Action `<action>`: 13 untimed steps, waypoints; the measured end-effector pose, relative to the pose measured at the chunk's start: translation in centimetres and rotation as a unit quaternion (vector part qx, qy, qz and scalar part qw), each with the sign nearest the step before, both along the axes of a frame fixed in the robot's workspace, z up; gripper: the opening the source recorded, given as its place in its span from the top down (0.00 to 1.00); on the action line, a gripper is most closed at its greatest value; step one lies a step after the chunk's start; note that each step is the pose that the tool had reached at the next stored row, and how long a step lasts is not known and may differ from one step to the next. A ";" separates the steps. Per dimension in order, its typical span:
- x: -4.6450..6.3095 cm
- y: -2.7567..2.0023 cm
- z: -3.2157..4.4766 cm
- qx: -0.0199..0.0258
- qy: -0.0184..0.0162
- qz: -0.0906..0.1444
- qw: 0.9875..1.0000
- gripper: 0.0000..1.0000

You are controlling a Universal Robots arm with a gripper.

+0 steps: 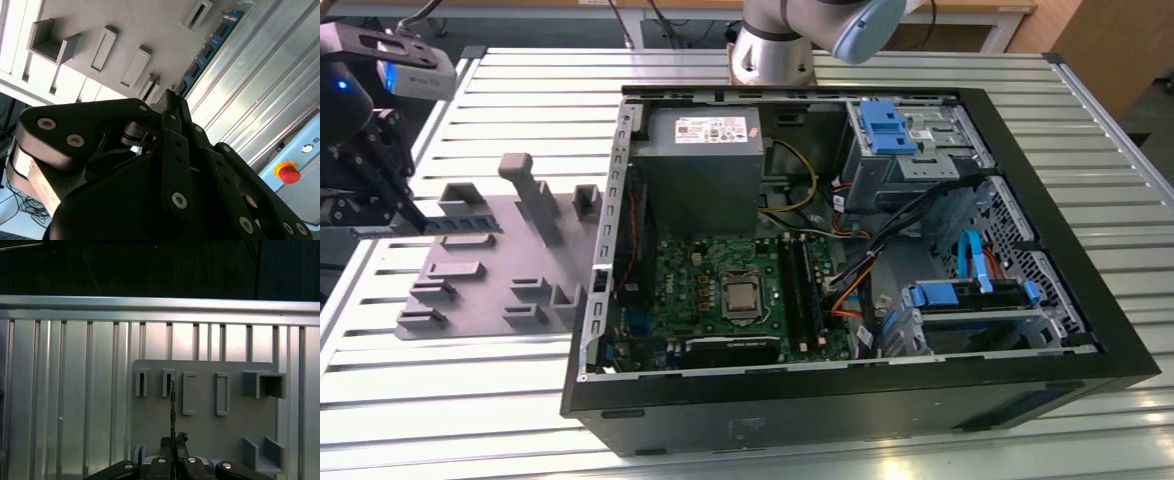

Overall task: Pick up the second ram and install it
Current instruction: 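Pick up the second ram and move it above second insertion slot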

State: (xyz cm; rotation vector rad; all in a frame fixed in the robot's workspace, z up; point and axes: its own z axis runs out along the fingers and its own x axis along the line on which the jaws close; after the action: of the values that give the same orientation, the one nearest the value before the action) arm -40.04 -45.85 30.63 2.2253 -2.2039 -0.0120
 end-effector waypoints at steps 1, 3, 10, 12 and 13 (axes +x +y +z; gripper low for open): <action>0.0 0.00 0.03 0.000 0.000 0.000 1.000 0.86; 0.0 0.00 0.08 0.000 0.000 0.000 1.000 0.86; 0.0 0.00 0.23 0.000 0.000 0.000 1.000 0.86; 0.0 0.00 0.27 0.000 0.000 0.000 1.000 0.86; 0.0 0.00 0.29 0.000 0.000 0.000 1.000 0.86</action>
State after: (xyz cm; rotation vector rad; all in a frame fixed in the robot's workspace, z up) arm -40.04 -45.85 30.92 2.2253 -2.2039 -0.0120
